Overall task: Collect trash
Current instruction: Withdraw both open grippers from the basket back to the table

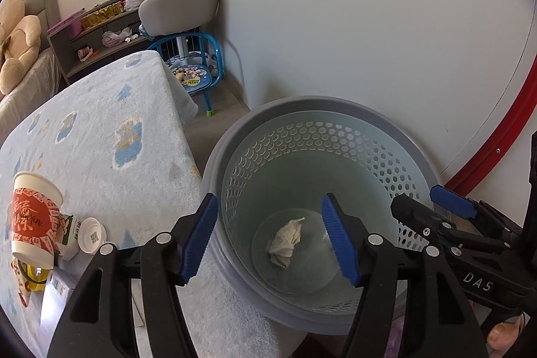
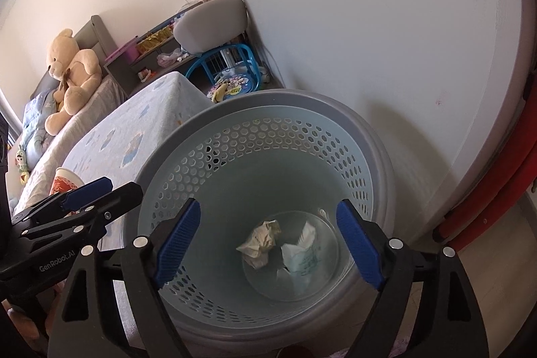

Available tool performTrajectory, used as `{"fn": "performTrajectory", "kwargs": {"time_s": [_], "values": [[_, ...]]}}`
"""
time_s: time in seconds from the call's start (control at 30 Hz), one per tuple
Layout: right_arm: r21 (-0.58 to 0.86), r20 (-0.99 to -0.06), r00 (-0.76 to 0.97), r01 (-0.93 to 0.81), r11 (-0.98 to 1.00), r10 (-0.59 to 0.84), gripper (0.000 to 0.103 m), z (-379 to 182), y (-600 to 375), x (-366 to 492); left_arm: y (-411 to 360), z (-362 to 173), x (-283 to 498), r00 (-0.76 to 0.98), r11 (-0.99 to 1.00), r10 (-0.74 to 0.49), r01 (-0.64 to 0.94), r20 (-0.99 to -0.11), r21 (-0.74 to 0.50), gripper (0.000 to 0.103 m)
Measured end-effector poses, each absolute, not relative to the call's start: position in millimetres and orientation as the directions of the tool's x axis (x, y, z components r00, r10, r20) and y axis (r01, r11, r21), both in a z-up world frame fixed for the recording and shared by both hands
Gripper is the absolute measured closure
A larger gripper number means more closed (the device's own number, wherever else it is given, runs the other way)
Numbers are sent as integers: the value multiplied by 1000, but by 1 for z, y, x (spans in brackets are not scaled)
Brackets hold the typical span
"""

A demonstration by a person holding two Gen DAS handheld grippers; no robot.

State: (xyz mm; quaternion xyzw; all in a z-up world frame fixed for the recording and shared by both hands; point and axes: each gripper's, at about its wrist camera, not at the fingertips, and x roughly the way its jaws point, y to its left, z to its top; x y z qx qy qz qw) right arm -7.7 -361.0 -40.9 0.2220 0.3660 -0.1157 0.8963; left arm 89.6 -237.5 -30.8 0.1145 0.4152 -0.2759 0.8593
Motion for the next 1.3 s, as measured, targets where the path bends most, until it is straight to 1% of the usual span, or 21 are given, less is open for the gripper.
{"fn": "performTrajectory", "kwargs": {"time_s": [0.17, 0.23, 0.53, 0.93, 1.3], "values": [[321, -703, 710, 368, 873, -41, 21, -40, -362, -8, -237, -30, 88, 510, 826, -371, 564, -776, -25, 40], [321, -703, 710, 368, 873, -41, 20, -41, -362, -8, -236, -30, 88, 514, 829, -368, 559, -775, -22, 36], [319, -705, 708, 367, 874, -39, 18, -43, -361, -8, -231, -29, 86, 523, 840, -356, 542, -774, -20, 34], [322, -705, 708, 370, 871, -41, 14, -45, -360, -9, -211, -27, 81, 538, 861, -342, 508, -771, -28, 33], [288, -713, 699, 374, 881, -63, 13, -46, -349, -13, -173, -18, 72, 566, 891, -322, 452, -759, -41, 33]]}}
